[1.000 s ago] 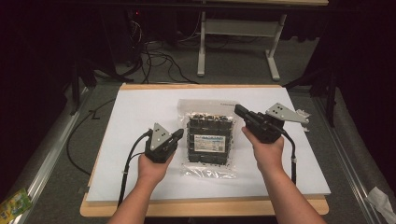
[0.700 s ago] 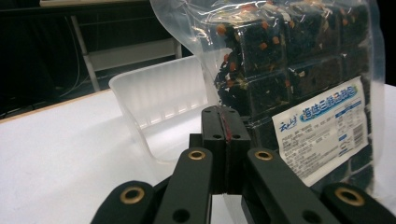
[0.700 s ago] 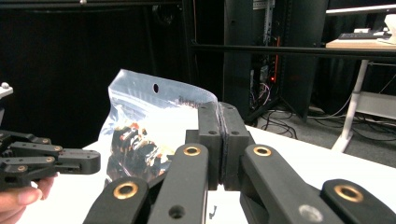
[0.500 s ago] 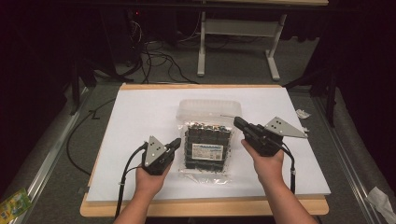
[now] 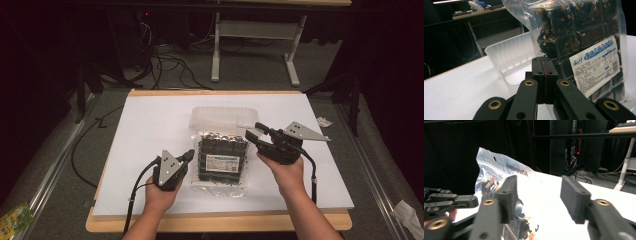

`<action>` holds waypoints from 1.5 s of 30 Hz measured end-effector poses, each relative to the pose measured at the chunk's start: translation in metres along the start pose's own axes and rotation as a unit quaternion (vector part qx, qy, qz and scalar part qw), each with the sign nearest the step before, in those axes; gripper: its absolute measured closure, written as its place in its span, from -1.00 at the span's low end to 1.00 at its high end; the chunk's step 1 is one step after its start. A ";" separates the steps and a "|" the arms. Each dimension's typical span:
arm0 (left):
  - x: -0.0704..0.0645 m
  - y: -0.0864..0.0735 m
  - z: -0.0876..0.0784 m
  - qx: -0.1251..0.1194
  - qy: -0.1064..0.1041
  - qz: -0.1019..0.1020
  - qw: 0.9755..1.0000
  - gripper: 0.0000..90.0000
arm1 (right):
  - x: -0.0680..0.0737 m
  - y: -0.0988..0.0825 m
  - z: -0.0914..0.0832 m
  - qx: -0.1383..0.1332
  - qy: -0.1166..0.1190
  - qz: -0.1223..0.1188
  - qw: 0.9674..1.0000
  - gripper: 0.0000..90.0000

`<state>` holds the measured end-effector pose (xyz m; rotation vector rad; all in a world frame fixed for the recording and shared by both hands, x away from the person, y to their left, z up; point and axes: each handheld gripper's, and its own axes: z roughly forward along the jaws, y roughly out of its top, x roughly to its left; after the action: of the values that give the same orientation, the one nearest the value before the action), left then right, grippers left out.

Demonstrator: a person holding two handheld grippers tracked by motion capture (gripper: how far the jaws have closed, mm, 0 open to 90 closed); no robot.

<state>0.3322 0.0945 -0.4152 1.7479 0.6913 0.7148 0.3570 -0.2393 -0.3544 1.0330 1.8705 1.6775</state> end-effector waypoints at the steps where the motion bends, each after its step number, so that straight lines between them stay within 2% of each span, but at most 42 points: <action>1: 0.000 0.000 0.000 0.000 0.000 0.000 1.000 1.00 | 0.000 0.000 0.001 0.000 -0.002 0.003 1.000 -0.12; 4: 0.001 0.000 0.000 0.001 -0.001 -0.002 1.000 1.00 | 0.001 0.000 0.002 -0.002 -0.009 0.002 1.000 -0.38; 7: 0.001 0.000 0.000 0.003 -0.003 -0.006 1.000 1.00 | 0.003 -0.001 0.001 0.002 -0.007 0.000 1.000 -0.46; 16: 0.002 0.000 0.001 0.004 -0.004 -0.010 1.000 1.00 | 0.004 -0.010 -0.008 0.016 -0.001 -0.002 1.000 -0.53; 26: 0.001 0.001 -0.001 0.005 -0.004 -0.008 1.000 1.00 | 0.002 -0.034 -0.014 0.039 0.012 0.008 0.999 -0.65; 31: 0.002 0.001 -0.001 0.004 -0.005 -0.010 1.000 1.00 | 0.003 -0.046 -0.011 0.054 0.010 0.012 0.998 -0.64; 32: 0.002 0.001 -0.001 0.004 -0.005 -0.010 1.000 1.00 | 0.004 -0.053 -0.007 0.065 0.021 0.017 0.998 -0.62; 36: 0.002 0.001 -0.001 0.004 -0.007 -0.008 1.000 1.00 | 0.005 -0.064 0.002 0.087 0.036 0.019 0.995 -0.58; 42: 0.001 0.002 -0.001 0.002 -0.007 -0.009 1.000 1.00 | 0.006 -0.079 0.018 0.125 0.063 0.035 0.989 -0.39; 45: 0.001 0.002 -0.001 0.003 -0.007 -0.009 1.000 1.00 | 0.009 -0.082 0.021 0.129 0.069 0.032 0.989 -0.18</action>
<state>0.3322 0.0957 -0.4125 1.7491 0.6992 0.6884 0.3467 -0.2184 -0.4365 1.1100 2.2107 1.6084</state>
